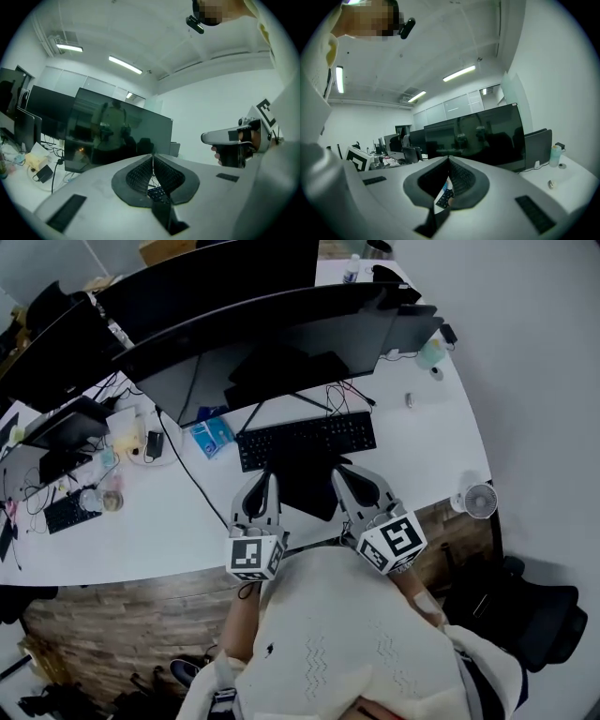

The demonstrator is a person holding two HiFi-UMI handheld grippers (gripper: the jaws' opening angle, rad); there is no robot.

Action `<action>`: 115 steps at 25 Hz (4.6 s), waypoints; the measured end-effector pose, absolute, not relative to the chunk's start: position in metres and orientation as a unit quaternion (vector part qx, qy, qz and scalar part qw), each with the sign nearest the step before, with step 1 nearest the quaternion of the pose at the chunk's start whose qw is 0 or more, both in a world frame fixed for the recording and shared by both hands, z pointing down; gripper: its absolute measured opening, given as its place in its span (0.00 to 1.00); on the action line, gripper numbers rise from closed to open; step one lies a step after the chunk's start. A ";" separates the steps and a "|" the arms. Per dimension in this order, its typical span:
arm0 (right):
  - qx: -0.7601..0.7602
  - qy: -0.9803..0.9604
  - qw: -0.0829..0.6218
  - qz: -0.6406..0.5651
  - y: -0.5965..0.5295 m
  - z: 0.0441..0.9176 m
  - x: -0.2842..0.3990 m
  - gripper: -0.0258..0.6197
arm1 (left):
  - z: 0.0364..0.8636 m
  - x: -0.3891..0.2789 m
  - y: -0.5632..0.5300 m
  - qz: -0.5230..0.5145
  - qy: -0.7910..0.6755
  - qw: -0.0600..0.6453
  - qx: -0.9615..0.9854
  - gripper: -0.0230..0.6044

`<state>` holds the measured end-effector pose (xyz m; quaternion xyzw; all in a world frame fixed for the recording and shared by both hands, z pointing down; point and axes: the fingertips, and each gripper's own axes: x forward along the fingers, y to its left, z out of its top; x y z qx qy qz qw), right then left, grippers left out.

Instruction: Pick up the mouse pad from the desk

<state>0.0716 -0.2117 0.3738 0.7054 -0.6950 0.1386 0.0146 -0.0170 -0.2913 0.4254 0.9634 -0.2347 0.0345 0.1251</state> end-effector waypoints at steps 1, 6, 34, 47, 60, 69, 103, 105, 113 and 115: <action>0.711 -0.689 0.015 0.140 -0.211 0.375 0.070 0.04 | 0.430 -0.017 -0.293 0.040 -0.228 0.124 0.965 0.06; 0.737 -0.659 0.014 0.147 -0.201 0.380 0.064 0.04 | 0.453 -0.017 -0.300 0.071 -0.194 0.121 0.971 0.06; 0.805 -0.556 0.032 0.205 -0.158 0.417 0.064 0.04 | 0.581 0.030 -0.332 0.215 -0.088 0.105 0.967 0.34; 0.814 -0.527 0.033 0.243 -0.148 0.441 0.071 0.04 | 0.658 0.050 -0.340 0.297 -0.059 0.100 0.948 0.38; 0.821 -0.502 0.033 0.269 -0.136 0.457 0.077 0.04 | 0.703 0.083 -0.353 0.332 -0.062 0.107 0.935 0.39; 0.823 -0.488 0.031 0.288 -0.125 0.470 0.073 0.04 | 0.718 0.088 -0.361 0.350 -0.091 0.132 0.923 0.41; 0.823 -0.485 0.018 0.294 -0.115 0.480 0.060 0.04 | 0.704 0.085 -0.337 0.324 -0.084 0.131 0.933 0.09; 0.823 -0.487 0.016 0.293 -0.114 0.479 0.061 0.04 | 0.699 0.083 -0.335 0.319 -0.085 0.133 0.935 0.09; 0.821 -0.488 0.007 0.297 -0.100 0.480 0.067 0.04 | 0.674 0.077 -0.319 0.299 -0.089 0.132 0.941 0.09; 0.819 -0.490 0.009 0.300 -0.094 0.482 0.069 0.04 | 0.667 0.075 -0.314 0.295 -0.089 0.126 0.943 0.09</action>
